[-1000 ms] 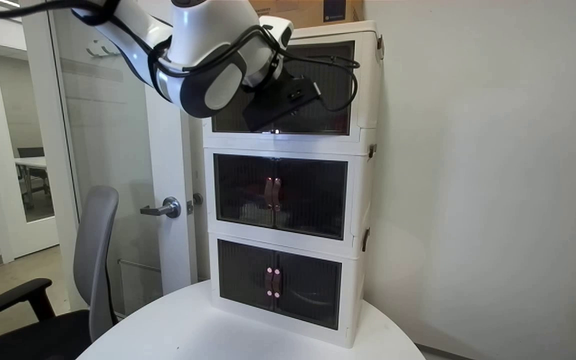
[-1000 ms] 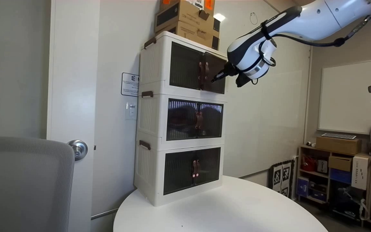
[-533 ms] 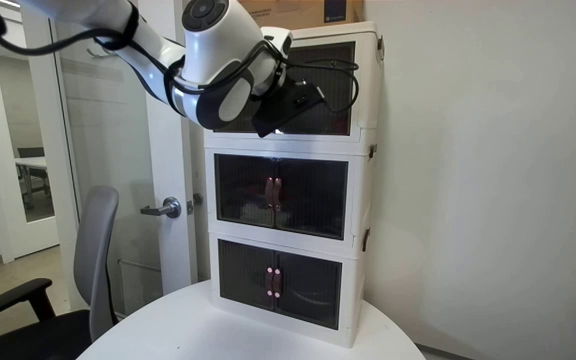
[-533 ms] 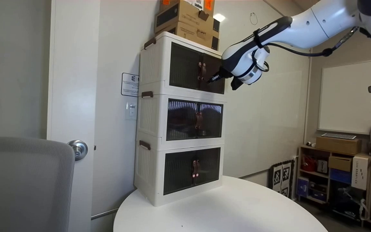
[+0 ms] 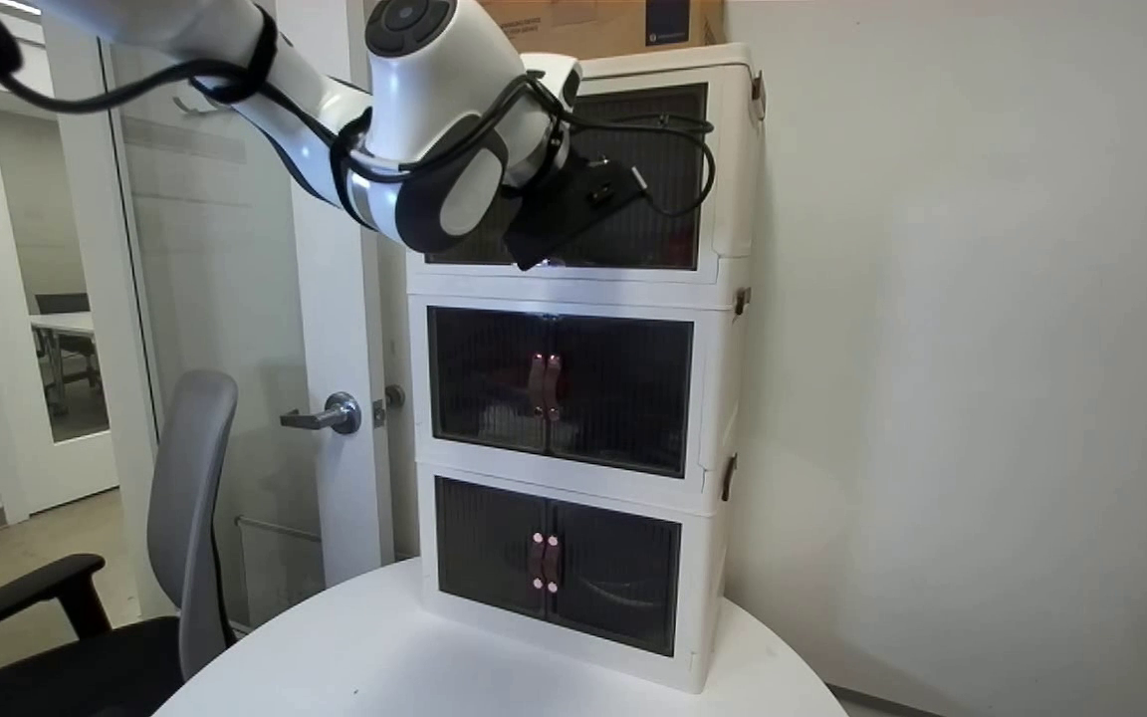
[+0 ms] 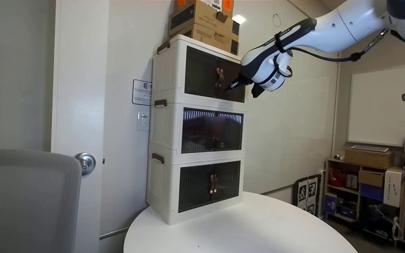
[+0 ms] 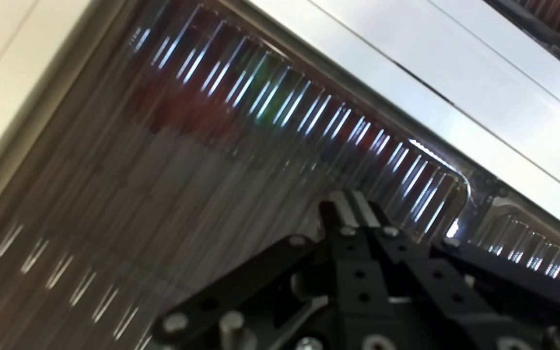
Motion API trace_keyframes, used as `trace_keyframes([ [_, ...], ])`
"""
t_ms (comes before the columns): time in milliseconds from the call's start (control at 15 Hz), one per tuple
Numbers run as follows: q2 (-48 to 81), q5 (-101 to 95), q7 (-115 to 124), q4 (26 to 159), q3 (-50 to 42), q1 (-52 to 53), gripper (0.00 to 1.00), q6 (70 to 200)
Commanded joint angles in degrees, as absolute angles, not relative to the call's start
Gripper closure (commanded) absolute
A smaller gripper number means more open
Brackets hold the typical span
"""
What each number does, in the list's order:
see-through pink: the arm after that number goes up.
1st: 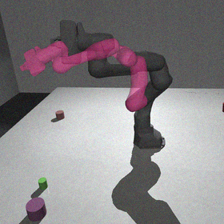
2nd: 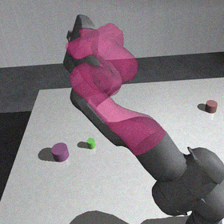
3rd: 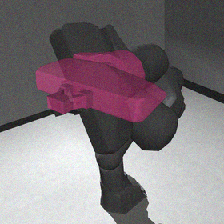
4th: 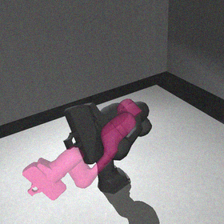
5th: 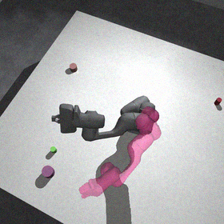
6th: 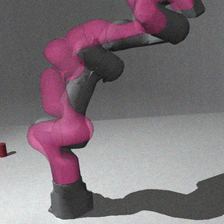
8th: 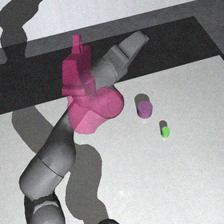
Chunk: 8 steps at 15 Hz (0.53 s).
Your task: Close the doors of the third cabinet
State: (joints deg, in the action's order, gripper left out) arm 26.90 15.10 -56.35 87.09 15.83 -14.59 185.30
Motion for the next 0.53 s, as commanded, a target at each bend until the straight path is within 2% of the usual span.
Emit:
trace_keyframes([
  [0, 25.4, 16.5, -52.5, 82.5, 13.2, -13.3, 0.74, 175.7],
  [67, 23.4, 16.6, -50.3, 82.4, 12.0, -13.2, 0.73, 170.8],
  [467, 12.9, 17.4, -39.7, 80.9, 12.1, -18.4, 0.28, 143.3],
])
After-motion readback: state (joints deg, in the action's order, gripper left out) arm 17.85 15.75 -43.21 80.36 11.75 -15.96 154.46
